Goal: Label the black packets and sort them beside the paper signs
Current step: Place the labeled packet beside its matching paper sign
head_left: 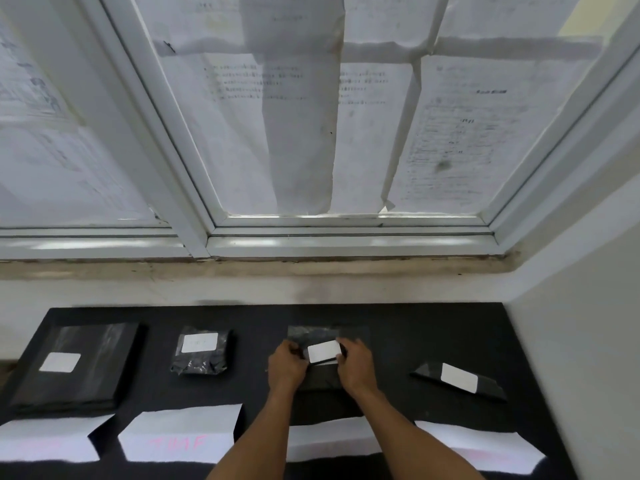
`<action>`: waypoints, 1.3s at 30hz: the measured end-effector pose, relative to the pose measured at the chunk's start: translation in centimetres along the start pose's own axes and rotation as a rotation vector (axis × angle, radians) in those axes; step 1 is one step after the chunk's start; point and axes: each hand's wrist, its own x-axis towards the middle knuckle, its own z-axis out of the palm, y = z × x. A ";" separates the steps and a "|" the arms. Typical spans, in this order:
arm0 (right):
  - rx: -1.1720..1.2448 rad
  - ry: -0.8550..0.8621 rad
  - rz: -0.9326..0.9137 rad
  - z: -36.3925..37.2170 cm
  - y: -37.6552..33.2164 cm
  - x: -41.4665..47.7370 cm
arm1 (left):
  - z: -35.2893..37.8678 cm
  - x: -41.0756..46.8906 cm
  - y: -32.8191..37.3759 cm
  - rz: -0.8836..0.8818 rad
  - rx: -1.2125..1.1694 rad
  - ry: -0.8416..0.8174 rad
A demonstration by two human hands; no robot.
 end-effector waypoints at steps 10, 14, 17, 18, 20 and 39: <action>0.000 0.012 -0.005 -0.3 0.0 0.4 | 0.3 0.5 0.2 0.085 0.063 -0.024; 0.011 0.017 -0.007 -0.1 0.2 -0.5 | 0.1 0.0 -0.3 0.074 0.064 -0.049; 0.025 -0.016 0.000 -0.1 0.2 -1.4 | -0.1 -0.9 -0.5 0.081 0.054 -0.069; 0.031 -0.025 0.004 -0.2 0.3 -1.6 | -0.3 -1.2 -0.4 0.086 0.047 -0.078; 0.063 -0.032 0.017 -0.4 0.1 -2.4 | -0.9 -1.9 -0.3 0.083 -0.003 -0.088; 0.081 0.175 0.022 2.6 0.4 -22.4 | -5.3 -15.0 -10.4 0.132 -0.035 -0.118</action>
